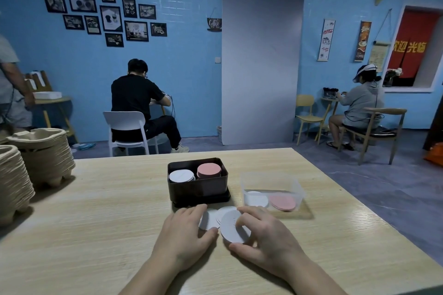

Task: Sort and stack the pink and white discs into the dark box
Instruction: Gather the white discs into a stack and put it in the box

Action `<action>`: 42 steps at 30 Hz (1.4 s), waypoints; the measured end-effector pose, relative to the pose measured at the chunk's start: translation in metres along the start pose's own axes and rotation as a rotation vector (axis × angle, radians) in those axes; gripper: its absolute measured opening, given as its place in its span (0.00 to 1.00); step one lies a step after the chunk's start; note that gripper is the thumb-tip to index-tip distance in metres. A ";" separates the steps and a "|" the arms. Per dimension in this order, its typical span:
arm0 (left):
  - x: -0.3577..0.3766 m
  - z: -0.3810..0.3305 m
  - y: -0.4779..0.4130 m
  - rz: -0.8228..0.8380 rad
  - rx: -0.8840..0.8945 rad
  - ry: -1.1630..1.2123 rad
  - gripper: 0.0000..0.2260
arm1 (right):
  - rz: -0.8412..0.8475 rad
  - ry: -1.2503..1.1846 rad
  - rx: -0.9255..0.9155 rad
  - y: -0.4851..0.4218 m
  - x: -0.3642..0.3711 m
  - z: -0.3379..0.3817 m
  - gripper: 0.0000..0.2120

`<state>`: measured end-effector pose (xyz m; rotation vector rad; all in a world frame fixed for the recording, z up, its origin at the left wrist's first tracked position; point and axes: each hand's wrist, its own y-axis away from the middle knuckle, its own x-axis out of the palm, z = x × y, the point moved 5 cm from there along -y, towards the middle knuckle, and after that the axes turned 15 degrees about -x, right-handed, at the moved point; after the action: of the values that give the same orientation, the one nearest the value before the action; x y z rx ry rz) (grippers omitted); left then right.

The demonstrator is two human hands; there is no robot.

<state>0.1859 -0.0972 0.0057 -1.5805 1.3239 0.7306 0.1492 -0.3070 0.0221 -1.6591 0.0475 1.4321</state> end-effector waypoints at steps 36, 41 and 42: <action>-0.014 -0.030 0.022 -0.230 0.516 0.070 0.16 | 0.048 -0.044 -0.018 -0.001 0.004 0.000 0.21; -0.013 -0.031 0.024 -0.167 0.541 0.071 0.17 | 0.027 -0.038 -0.053 -0.002 0.002 0.002 0.12; -0.013 -0.030 0.024 -0.163 0.531 0.070 0.17 | 0.021 -0.040 -0.054 -0.002 0.003 0.001 0.13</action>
<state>0.1560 -0.1186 0.0229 -1.2676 1.2872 0.1967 0.1505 -0.3041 0.0210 -1.6777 0.0039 1.4937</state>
